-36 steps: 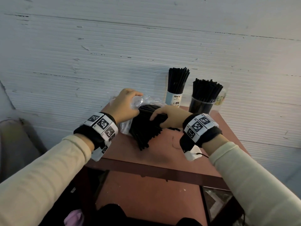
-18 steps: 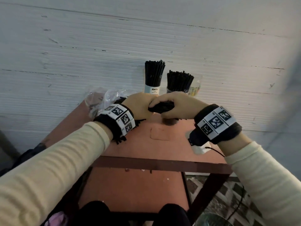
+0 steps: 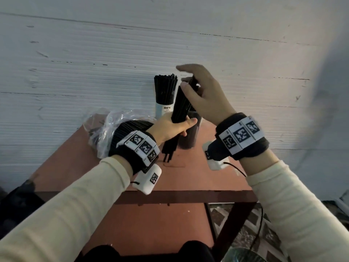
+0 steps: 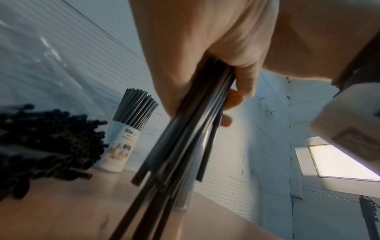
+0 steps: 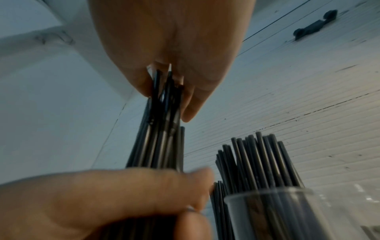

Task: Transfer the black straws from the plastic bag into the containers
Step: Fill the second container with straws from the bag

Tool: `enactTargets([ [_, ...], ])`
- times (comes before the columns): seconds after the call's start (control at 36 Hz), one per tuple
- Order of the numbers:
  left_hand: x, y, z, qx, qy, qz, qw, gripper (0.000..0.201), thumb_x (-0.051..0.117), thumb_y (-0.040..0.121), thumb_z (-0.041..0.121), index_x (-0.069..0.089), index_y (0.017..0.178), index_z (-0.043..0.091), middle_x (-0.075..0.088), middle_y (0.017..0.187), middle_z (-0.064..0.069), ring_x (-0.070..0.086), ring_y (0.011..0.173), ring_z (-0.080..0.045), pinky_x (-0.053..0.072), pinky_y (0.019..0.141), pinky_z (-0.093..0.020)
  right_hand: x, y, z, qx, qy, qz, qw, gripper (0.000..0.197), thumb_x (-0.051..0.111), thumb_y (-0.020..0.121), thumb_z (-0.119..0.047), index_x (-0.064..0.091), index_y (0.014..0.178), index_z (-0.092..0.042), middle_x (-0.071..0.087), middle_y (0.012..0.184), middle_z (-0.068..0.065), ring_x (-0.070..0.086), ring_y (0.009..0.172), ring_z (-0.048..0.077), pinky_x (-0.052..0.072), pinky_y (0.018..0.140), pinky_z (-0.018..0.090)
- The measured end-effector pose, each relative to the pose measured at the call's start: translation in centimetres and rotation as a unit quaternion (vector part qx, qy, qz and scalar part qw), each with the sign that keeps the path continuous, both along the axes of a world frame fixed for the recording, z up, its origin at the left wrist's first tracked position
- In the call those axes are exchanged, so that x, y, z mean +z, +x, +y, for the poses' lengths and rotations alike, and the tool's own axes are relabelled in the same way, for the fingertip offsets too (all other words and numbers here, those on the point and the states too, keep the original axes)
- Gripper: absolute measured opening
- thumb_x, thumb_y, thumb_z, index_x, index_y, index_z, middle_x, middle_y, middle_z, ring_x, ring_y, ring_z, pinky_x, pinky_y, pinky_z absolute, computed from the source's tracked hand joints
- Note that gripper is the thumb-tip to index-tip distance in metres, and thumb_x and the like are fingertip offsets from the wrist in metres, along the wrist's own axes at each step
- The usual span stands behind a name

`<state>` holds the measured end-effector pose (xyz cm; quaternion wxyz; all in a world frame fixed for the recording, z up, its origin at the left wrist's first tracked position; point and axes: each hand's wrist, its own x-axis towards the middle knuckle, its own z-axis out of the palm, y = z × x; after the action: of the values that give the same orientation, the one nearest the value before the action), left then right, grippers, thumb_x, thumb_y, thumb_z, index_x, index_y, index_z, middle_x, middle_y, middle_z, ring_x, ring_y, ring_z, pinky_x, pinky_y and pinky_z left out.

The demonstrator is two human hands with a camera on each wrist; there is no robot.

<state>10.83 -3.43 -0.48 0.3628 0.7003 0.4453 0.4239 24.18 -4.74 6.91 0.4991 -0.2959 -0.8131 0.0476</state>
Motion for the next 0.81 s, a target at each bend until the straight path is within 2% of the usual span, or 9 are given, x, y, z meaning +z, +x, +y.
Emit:
enactTargets([
  [0.08, -1.0, -0.1, 0.1, -0.021, -0.022, -0.014, 0.999, 0.010, 0.072, 0.087, 0.020, 0.067, 0.082, 0.014, 0.071, 0.081, -0.009, 0.070, 0.085, -0.020, 0.051, 0.098, -0.038, -0.9, -0.7, 0.3, -0.026, -0.024, -0.068, 0.997, 0.027, 0.047, 0.099, -0.016, 0.065, 0.118, -0.011, 0.062, 0.115, -0.003, 0.054, 0.102, -0.001, 0.036, 0.087, 0.003],
  [0.14, -1.5, -0.5, 0.3, -0.021, -0.046, -0.031, 0.998, 0.013, 0.075, 0.084, 0.016, 0.069, 0.090, 0.005, 0.073, 0.092, -0.017, 0.070, 0.095, -0.024, 0.049, 0.103, -0.042, -1.9, -1.0, 0.6, -0.041, -0.058, -0.123, 0.990, 0.026, 0.047, 0.100, -0.021, 0.068, 0.112, -0.011, 0.065, 0.109, -0.002, 0.056, 0.098, 0.002, 0.039, 0.084, 0.006],
  [0.22, -1.9, -0.8, 0.5, -0.018, -0.058, -0.044, 0.997, 0.020, 0.075, 0.081, 0.022, 0.071, 0.088, 0.003, 0.074, 0.086, -0.012, 0.070, 0.095, -0.022, 0.046, 0.104, -0.043, -3.0, -1.2, 0.8, -0.045, -0.051, -0.148, 0.987, 0.024, 0.053, 0.095, -0.021, 0.066, 0.114, -0.012, 0.064, 0.112, -0.001, 0.057, 0.104, 0.009, 0.040, 0.091, 0.015],
  [0.36, -1.4, -0.6, 0.7, -0.025, -0.047, -0.077, 0.996, 0.003, 0.069, 0.090, 0.013, 0.067, 0.089, 0.011, 0.069, 0.078, -0.002, 0.064, 0.078, -0.017, 0.053, 0.085, -0.035, -3.1, -1.5, 1.0, -0.041, -0.013, -0.110, 0.993, 0.034, 0.061, 0.089, -0.030, 0.063, 0.121, -0.018, 0.056, 0.121, 0.001, 0.051, 0.115, 0.016, 0.036, 0.104, 0.030],
  [0.47, -1.0, -0.5, 0.9, -0.026, -0.051, -0.121, 0.991, 0.007, 0.065, 0.091, 0.006, 0.065, 0.090, 0.013, 0.067, 0.077, 0.005, 0.060, 0.071, -0.012, 0.052, 0.070, -0.026, -3.0, -1.8, 1.4, -0.077, -0.010, -0.079, 0.994, 0.043, 0.063, 0.086, -0.040, 0.060, 0.125, -0.025, 0.050, 0.127, 0.000, 0.046, 0.120, 0.022, 0.031, 0.106, 0.033],
  [0.53, -1.3, -0.7, 1.0, -0.021, -0.059, -0.114, 0.992, 0.003, 0.067, 0.090, 0.008, 0.066, 0.087, 0.009, 0.067, 0.076, 0.001, 0.061, 0.072, -0.014, 0.053, 0.075, -0.028, -3.2, -1.8, 1.7, -0.067, -0.035, -0.083, 0.994, 0.035, 0.062, 0.089, -0.036, 0.063, 0.122, -0.022, 0.055, 0.122, 0.000, 0.050, 0.116, 0.015, 0.036, 0.103, 0.025],
  [0.61, -2.1, -1.3, 1.3, -0.025, -0.082, -0.077, 0.993, 0.023, 0.072, 0.087, 0.013, 0.066, 0.094, -0.008, 0.066, 0.079, -0.010, 0.064, 0.076, -0.018, 0.053, 0.081, -0.030, -3.9, -1.9, 1.9, -0.048, -0.043, -0.086, 0.994, 0.027, 0.062, 0.091, -0.022, 0.065, 0.117, -0.015, 0.058, 0.117, 0.002, 0.052, 0.105, 0.007, 0.032, 0.090, 0.001],
  [0.69, -2.5, -1.5, 1.4, -0.022, -0.091, -0.072, 0.993, 0.028, 0.072, 0.086, 0.012, 0.065, 0.099, -0.012, 0.066, 0.080, -0.011, 0.064, 0.076, -0.017, 0.052, 0.079, -0.026, -4.2, -2.1, 1.9, -0.041, -0.042, -0.074, 0.996, 0.034, 0.062, 0.090, -0.019, 0.061, 0.123, -0.016, 0.054, 0.119, 0.002, 0.051, 0.106, 0.007, 0.030, 0.088, -0.001],
  [0.81, -2.4, -1.6, 1.4, -0.024, -0.095, -0.038, 0.994, 0.009, 0.073, 0.084, 0.011, 0.068, 0.080, 0.004, 0.066, 0.078, -0.011, 0.064, 0.081, -0.020, 0.054, 0.088, -0.030, -4.3, -2.3, 1.9, -0.022, -0.035, -0.075, 0.996, 0.041, 0.058, 0.091, -0.015, 0.056, 0.132, -0.017, 0.050, 0.122, 0.002, 0.049, 0.110, 0.007, 0.030, 0.094, 0.001],
])
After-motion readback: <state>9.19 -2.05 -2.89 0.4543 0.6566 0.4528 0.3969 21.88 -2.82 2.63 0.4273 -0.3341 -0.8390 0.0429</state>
